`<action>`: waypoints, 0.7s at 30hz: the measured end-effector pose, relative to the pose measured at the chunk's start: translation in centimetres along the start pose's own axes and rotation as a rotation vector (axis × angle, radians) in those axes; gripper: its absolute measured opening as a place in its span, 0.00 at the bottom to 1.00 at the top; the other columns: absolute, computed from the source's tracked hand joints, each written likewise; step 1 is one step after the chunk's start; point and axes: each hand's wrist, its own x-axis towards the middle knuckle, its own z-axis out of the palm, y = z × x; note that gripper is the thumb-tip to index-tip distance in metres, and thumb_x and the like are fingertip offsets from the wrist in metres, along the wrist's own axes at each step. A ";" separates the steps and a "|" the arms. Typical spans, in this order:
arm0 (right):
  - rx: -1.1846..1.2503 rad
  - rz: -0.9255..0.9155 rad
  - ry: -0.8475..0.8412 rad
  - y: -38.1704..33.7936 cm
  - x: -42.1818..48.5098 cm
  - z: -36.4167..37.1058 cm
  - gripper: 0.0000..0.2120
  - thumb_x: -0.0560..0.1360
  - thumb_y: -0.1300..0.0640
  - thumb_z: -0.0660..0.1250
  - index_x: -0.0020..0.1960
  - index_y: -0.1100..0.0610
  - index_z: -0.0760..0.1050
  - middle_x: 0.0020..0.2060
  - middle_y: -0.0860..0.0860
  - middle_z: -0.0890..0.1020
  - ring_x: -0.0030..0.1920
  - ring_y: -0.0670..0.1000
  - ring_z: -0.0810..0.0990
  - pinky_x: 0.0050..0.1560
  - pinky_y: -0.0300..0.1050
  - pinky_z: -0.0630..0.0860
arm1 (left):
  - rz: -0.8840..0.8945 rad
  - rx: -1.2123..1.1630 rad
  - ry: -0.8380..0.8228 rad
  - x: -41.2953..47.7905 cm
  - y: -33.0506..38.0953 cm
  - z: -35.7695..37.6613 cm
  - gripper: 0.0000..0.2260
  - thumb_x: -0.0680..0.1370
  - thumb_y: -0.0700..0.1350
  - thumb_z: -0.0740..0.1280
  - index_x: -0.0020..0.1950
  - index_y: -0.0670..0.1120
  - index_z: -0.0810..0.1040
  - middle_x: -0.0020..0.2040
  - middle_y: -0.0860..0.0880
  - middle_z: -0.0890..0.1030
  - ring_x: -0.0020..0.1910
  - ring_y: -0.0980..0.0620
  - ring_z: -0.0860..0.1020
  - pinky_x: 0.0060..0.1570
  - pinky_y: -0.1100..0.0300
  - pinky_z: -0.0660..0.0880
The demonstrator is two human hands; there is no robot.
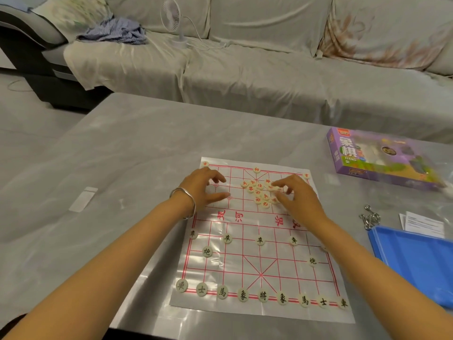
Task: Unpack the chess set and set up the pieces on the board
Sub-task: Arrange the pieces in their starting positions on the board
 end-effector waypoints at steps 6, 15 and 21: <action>-0.015 0.077 -0.030 0.5 -0.4 0.4 0.12 0.74 0.49 0.67 0.55 0.52 0.78 0.52 0.48 0.77 0.46 0.44 0.72 0.45 0.33 0.67 | 0.008 0.020 -0.120 0.4 2.9 3.0 0.18 0.72 0.53 0.70 0.60 0.51 0.75 0.58 0.51 0.75 0.54 0.53 0.72 0.56 0.58 0.73; -0.108 0.167 -0.047 -1.0 1.5 1.6 0.15 0.73 0.49 0.69 0.56 0.55 0.80 0.54 0.50 0.81 0.51 0.49 0.78 0.47 0.37 0.70 | -0.051 -0.067 -0.099 -0.6 2.6 3.2 0.14 0.73 0.51 0.69 0.57 0.50 0.76 0.57 0.50 0.77 0.54 0.53 0.73 0.55 0.59 0.72; -0.094 0.099 -0.058 -0.9 1.3 1.5 0.08 0.72 0.51 0.71 0.50 0.53 0.78 0.50 0.49 0.82 0.46 0.47 0.76 0.49 0.38 0.72 | -0.112 -0.123 0.009 -1.3 0.8 1.7 0.13 0.73 0.50 0.69 0.57 0.51 0.76 0.61 0.49 0.75 0.62 0.49 0.71 0.62 0.54 0.70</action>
